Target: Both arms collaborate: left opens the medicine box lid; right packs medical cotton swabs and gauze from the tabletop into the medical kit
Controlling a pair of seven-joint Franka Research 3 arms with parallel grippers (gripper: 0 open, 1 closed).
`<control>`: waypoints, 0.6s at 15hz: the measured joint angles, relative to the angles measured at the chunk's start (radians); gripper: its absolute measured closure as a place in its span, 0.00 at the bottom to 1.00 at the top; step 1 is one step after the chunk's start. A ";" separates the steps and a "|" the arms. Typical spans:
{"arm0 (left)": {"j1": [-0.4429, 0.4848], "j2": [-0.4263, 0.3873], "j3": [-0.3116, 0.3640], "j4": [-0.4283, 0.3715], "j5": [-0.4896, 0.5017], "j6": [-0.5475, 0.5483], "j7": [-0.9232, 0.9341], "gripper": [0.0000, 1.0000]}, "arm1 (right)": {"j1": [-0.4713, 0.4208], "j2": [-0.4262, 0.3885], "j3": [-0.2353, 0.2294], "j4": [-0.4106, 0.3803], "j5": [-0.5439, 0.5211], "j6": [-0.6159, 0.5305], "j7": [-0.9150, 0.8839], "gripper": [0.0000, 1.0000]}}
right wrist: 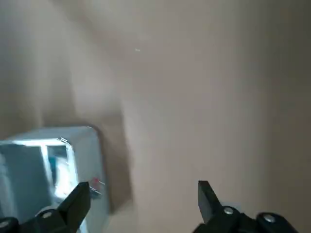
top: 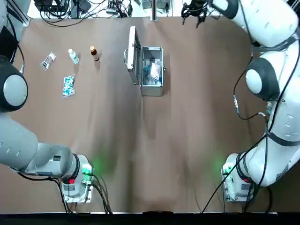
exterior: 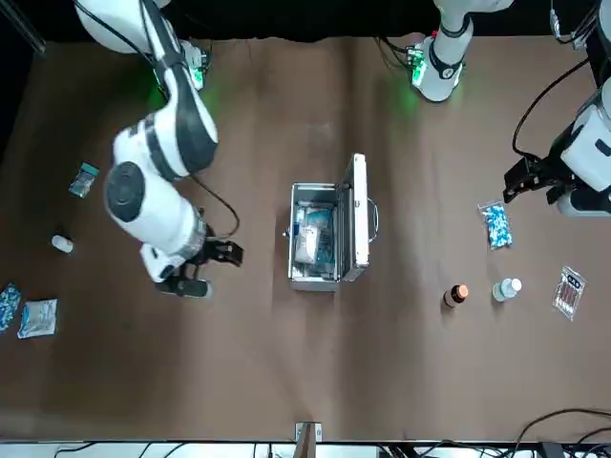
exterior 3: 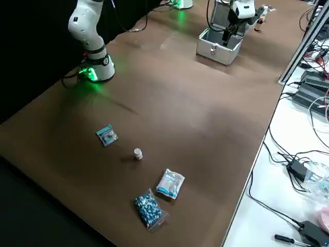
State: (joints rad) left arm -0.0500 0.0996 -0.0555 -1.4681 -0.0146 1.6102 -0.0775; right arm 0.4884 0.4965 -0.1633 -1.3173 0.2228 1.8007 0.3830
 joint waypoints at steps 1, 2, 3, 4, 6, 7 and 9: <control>0.000 0.000 0.000 0.000 0.000 0.000 0.000 0.00 | -0.022 -0.023 -0.001 0.001 -0.011 -0.044 -0.039 0.02; 0.000 0.000 0.000 0.000 0.000 0.000 0.000 0.00 | -0.047 -0.046 -0.001 0.001 -0.016 -0.077 -0.076 0.02; 0.000 0.000 0.000 0.000 0.000 0.000 0.000 0.00 | -0.076 -0.071 -0.002 0.001 -0.019 -0.102 -0.115 0.02; 0.000 0.000 0.000 0.000 0.000 0.000 0.000 0.00 | -0.108 -0.098 -0.003 0.002 -0.021 -0.124 -0.154 0.02; 0.000 0.000 0.000 0.000 0.000 0.000 0.000 0.00 | -0.175 -0.150 -0.004 0.002 -0.023 -0.186 -0.232 0.02; 0.000 0.000 0.000 0.000 0.000 0.000 0.000 0.00 | -0.207 -0.175 -0.005 0.003 -0.025 -0.222 -0.269 0.02; 0.000 0.000 0.000 0.000 0.000 0.000 0.000 0.00 | -0.249 -0.219 -0.005 0.002 -0.057 -0.274 -0.311 0.02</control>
State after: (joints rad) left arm -0.0498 0.0997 -0.0554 -1.4681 -0.0146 1.6100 -0.0774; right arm 0.2395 0.2773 -0.1680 -1.3149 0.1657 1.5265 0.0725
